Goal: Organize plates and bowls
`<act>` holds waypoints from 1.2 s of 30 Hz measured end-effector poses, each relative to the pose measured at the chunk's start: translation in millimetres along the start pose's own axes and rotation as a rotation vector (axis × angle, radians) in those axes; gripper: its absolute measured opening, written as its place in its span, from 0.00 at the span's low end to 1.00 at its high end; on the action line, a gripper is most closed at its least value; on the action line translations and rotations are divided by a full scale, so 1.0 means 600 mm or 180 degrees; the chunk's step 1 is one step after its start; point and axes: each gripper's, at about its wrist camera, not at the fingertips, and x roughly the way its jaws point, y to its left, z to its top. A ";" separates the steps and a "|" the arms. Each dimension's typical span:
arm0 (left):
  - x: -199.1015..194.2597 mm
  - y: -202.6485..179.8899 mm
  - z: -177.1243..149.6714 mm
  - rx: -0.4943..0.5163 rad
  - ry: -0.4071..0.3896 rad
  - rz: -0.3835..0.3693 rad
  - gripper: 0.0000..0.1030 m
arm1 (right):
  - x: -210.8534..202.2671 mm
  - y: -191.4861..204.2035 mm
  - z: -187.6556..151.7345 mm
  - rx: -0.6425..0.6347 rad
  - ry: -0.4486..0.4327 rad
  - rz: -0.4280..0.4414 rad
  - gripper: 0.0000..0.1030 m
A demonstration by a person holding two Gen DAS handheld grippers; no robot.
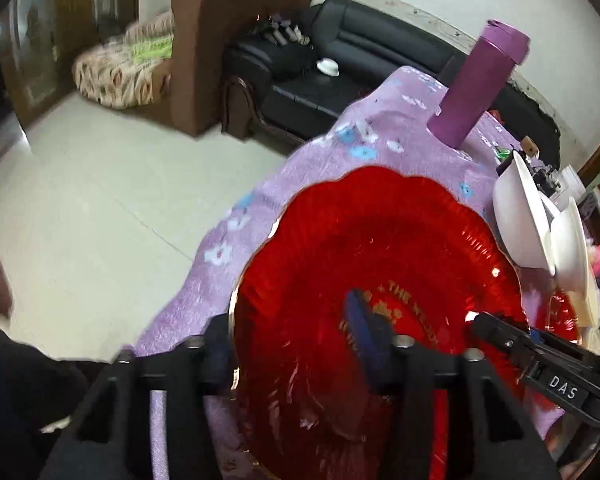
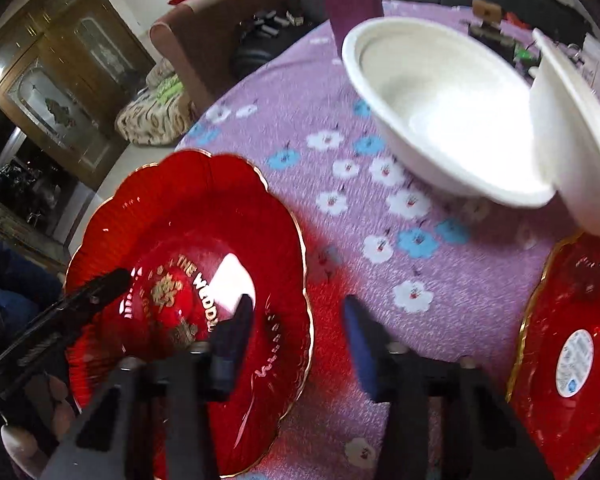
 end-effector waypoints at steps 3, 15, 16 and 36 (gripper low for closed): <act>-0.015 -0.006 0.001 -0.0040 -0.0025 -0.0094 0.40 | -0.017 0.004 0.002 -0.0052 -0.0058 -0.0062 0.25; -0.045 -0.050 -0.011 0.0156 -0.0179 -0.0092 0.39 | -0.092 -0.013 -0.036 -0.0001 -0.0352 0.0009 0.24; -0.038 -0.053 -0.011 0.0166 -0.0185 -0.0047 0.39 | -0.087 -0.016 -0.042 0.0022 -0.0318 -0.0001 0.24; -0.140 -0.160 -0.070 0.0155 -0.0404 -0.0294 0.79 | -0.221 -0.094 -0.110 0.0060 -0.0889 -0.0139 0.68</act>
